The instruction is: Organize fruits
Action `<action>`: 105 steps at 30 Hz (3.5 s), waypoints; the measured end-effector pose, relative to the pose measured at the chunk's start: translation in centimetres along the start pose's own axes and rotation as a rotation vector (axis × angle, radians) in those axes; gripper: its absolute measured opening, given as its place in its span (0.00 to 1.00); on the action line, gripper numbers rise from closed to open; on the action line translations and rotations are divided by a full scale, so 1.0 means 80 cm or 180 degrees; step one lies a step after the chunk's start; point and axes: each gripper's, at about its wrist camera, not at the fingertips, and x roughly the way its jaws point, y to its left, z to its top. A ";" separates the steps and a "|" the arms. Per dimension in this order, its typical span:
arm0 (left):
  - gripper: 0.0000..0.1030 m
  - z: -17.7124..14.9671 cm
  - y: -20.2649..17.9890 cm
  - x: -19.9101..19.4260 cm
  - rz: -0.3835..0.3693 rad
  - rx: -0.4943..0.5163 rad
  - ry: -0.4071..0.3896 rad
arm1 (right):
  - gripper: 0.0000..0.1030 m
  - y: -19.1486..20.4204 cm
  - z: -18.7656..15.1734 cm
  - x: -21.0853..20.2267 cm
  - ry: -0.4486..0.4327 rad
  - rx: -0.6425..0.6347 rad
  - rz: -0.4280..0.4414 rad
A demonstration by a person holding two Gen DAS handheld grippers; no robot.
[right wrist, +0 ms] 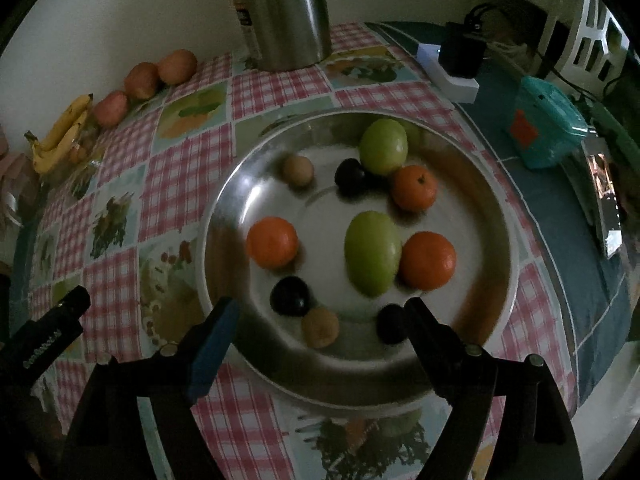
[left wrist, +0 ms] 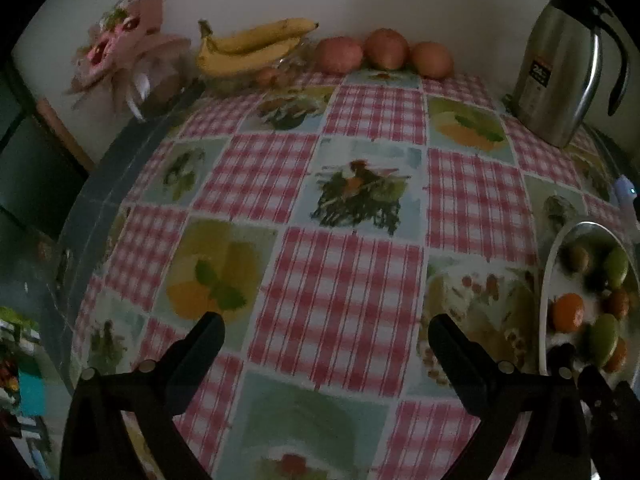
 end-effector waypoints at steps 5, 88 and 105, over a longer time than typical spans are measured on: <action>1.00 -0.013 0.014 -0.011 -0.0032 -0.0024 0.0032 | 0.82 0.000 -0.014 -0.005 0.0016 -0.0037 -0.0018; 1.00 -0.051 0.041 -0.050 -0.0273 -0.0004 0.0035 | 0.83 0.004 -0.049 -0.054 -0.0248 -0.0183 0.0041; 1.00 -0.050 0.043 -0.048 -0.0285 -0.0001 0.0067 | 0.83 0.005 -0.050 -0.052 -0.0232 -0.0197 0.0037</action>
